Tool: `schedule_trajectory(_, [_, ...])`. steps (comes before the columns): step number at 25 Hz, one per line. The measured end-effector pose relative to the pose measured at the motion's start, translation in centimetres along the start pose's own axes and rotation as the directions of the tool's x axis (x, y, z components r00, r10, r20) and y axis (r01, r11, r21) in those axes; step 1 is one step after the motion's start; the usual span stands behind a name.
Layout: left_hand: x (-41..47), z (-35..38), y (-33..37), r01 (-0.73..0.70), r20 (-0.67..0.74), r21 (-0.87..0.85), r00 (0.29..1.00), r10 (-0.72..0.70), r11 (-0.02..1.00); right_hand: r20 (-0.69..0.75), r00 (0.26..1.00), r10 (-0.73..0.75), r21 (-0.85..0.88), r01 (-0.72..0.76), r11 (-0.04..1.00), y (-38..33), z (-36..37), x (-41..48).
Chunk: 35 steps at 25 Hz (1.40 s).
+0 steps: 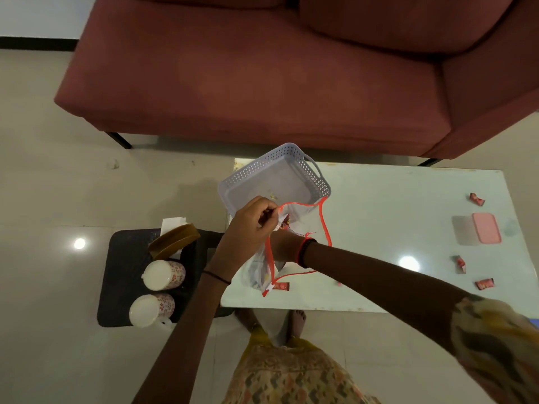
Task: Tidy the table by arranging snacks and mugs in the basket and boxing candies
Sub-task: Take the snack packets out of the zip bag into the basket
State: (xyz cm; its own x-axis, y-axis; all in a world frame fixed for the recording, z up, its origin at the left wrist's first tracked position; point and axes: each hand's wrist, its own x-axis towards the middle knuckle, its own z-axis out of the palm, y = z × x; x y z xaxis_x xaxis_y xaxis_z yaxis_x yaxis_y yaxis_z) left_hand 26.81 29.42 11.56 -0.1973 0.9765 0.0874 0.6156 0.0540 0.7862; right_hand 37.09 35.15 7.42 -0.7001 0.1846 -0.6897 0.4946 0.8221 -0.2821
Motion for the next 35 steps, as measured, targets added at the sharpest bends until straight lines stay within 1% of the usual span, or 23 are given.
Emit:
schedule_trajectory(1, [0.3, -0.5, -0.3, 0.012, -0.004, 0.001, 1.000, -0.012, 1.000, -0.010, 1.000, 0.004, 0.021, -0.004, 1.000, 0.2, -1.0, -0.1])
schedule_trajectory(3, [1.0, -1.6, -1.1, 0.030, -0.016, 0.001, 0.999, -0.030, 1.000, -0.077, 0.997, -0.031, 0.030, 0.033, 0.999, 0.7, -3.2, -0.6])
schedule_trajectory(5, [1.7, -2.6, -1.7, 0.055, -0.019, -0.011, 0.998, -0.055, 0.998, -0.146, 0.989, -0.031, 0.061, 0.041, 0.997, 1.3, -5.2, -2.0])
schedule_trajectory(6, [2.2, -3.4, -2.2, 0.074, -0.017, -0.023, 0.997, -0.074, 0.997, -0.195, 0.981, -0.018, 0.123, 0.043, 0.991, 1.5, -6.4, -2.9])
schedule_trajectory(8, [3.4, -4.9, -3.1, 0.097, -0.009, -0.046, 0.995, -0.097, 0.994, -0.306, 0.951, 0.031, 0.303, 0.066, 0.951, 2.6, -8.9, -5.1])
schedule_trajectory(10, [4.5, -6.2, -3.7, 0.118, -0.001, -0.050, 0.993, -0.118, 0.992, -0.439, 0.893, 0.100, 0.432, 0.112, 0.895, 3.9, -11.3, -7.9])
schedule_trajectory(11, [5.0, -6.7, -4.0, 0.128, -0.002, -0.045, 0.992, -0.128, 0.991, -0.495, 0.857, 0.141, 0.490, 0.141, 0.860, 4.6, -12.3, -9.2])
schedule_trajectory(12, [5.5, -7.2, -4.3, 0.136, -0.009, -0.043, 0.991, -0.136, 0.990, -0.542, 0.817, 0.197, 0.566, 0.182, 0.804, 5.4, -13.1, -10.2])
schedule_trajectory(13, [5.9, -7.6, -4.6, 0.144, -0.020, -0.043, 0.989, -0.145, 0.989, -0.574, 0.773, 0.271, 0.655, 0.236, 0.718, 6.3, -13.5, -10.8])
schedule_trajectory(15, [6.6, -8.3, -5.2, 0.148, -0.034, -0.038, 0.988, -0.149, 0.988, -0.608, 0.669, 0.428, 0.776, 0.385, 0.500, 8.7, -13.6, -11.2])
schedule_trajectory(16, [6.8, -8.6, -5.6, 0.140, -0.039, -0.038, 0.989, -0.142, 0.989, -0.598, 0.625, 0.502, 0.801, 0.439, 0.407, 10.3, -13.2, -10.9])
schedule_trajectory(17, [7.0, -8.9, -5.8, 0.131, -0.046, -0.045, 0.990, -0.133, 0.990, -0.578, 0.586, 0.568, 0.814, 0.467, 0.346, 11.8, -12.6, -10.1])
schedule_trajectory(19, [7.3, -9.1, -6.5, 0.125, -0.064, -0.066, 0.990, -0.129, 0.990, -0.503, 0.526, 0.686, 0.850, 0.444, 0.282, 14.8, -10.8, -7.2])
schedule_trajectory(21, [7.6, -9.2, -6.9, 0.117, -0.084, -0.062, 0.989, -0.122, 0.991, -0.384, 0.511, 0.769, 0.907, 0.365, 0.210, 17.3, -7.9, -2.9])
schedule_trajectory(24, [8.0, -8.7, -7.7, 0.102, -0.093, -0.026, 0.990, -0.104, 0.994, -0.179, 0.522, 0.834, 0.982, 0.152, 0.116, 20.1, -3.2, 4.1])
schedule_trajectory(25, [8.1, -8.4, -7.8, 0.103, -0.092, -0.021, 0.990, -0.105, 0.994, -0.135, 0.520, 0.844, 0.991, 0.066, 0.118, 20.8, -1.8, 6.0])
schedule_trajectory(26, [8.2, -8.2, -8.0, 0.106, -0.092, -0.020, 0.990, -0.107, 0.994, -0.112, 0.508, 0.854, 0.989, -0.027, 0.146, 21.5, -0.5, 7.6])
schedule_trajectory(28, [8.4, -7.9, -8.2, 0.116, -0.100, -0.028, 0.988, -0.118, 0.993, -0.122, 0.458, 0.880, 0.959, -0.176, 0.224, 22.6, 1.1, 10.0])
schedule_trajectory(29, [8.3, -8.0, -8.2, 0.121, -0.104, -0.036, 0.987, -0.124, 0.992, -0.119, 0.426, 0.897, 0.955, -0.199, 0.221, 22.9, 1.6, 10.7])
schedule_trajectory(32, [8.5, -8.0, -8.3, 0.105, -0.103, -0.069, 0.988, -0.112, 0.992, -0.070, 0.355, 0.932, 0.976, -0.169, 0.138, 23.7, 3.1, 12.0])
schedule_trajectory(35, [8.9, -7.7, -8.4, 0.104, -0.086, -0.088, 0.990, -0.111, 0.991, -0.045, 0.364, 0.930, 0.978, -0.172, 0.115, 24.5, 4.1, 13.0])
